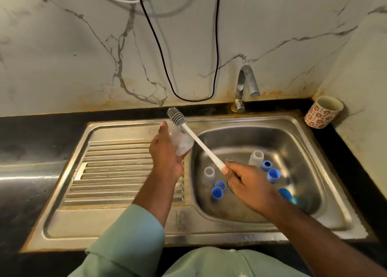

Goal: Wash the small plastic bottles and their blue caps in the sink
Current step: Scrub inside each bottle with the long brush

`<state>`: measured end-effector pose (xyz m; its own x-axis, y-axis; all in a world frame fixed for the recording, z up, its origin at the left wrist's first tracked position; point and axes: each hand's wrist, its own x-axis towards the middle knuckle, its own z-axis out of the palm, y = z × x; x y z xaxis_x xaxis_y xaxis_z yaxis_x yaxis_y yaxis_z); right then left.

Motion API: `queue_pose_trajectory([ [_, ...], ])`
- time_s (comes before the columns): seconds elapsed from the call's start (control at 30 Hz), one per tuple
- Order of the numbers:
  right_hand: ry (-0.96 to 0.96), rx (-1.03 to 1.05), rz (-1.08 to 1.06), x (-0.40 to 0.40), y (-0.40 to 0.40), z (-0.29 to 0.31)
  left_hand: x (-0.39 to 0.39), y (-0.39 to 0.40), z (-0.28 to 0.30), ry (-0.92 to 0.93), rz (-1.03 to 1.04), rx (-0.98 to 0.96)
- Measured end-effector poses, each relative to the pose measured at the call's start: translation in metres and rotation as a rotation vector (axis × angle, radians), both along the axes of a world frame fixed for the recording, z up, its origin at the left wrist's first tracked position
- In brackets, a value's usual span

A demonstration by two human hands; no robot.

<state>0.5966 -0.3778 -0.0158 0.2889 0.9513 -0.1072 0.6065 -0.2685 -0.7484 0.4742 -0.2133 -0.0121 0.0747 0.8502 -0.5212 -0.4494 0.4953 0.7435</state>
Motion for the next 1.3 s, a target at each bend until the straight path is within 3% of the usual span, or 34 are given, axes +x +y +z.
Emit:
queue_pose_trajectory([
  [0.1, 0.000, -0.045, 0.065, -0.001, -0.015, -0.002, -0.010, 0.019, -0.005, -0.021, 0.057, -0.042],
  [0.23, 0.038, 0.003, 0.022, -0.002, -0.008, -0.001, 0.004, 0.004, -0.005, 0.084, -0.101, 0.023],
  [0.4, 0.063, -0.035, 0.016, 0.001, -0.019, -0.004, -0.002, 0.014, -0.008, 0.027, 0.010, 0.086],
  [0.5, 0.140, -0.021, -0.046, 0.001, -0.015, -0.006, 0.004, 0.001, -0.012, 0.013, -0.081, 0.127],
  [0.67, 0.128, -0.071, -0.032, 0.000, -0.022, -0.006, 0.000, 0.012, -0.015, 0.014, 0.016, 0.069],
  [0.8, 0.253, -0.025, -0.135, -0.005, -0.014, -0.004, 0.013, -0.002, -0.015, 0.064, -0.132, 0.088],
  [0.97, 0.408, -0.055, -0.176, -0.001, -0.020, -0.002, 0.002, 0.012, 0.002, -0.051, -0.019, 0.154],
  [1.1, 0.441, -0.026, -0.233, 0.000, -0.014, -0.005, 0.013, 0.000, 0.002, -0.005, -0.107, 0.166],
  [1.23, 0.370, -0.050, -0.168, -0.001, -0.019, -0.003, 0.010, 0.018, 0.004, -0.079, 0.047, 0.065],
  [1.3, 0.338, -0.077, -0.145, -0.001, -0.026, -0.004, 0.006, 0.022, 0.002, -0.022, 0.030, 0.061],
])
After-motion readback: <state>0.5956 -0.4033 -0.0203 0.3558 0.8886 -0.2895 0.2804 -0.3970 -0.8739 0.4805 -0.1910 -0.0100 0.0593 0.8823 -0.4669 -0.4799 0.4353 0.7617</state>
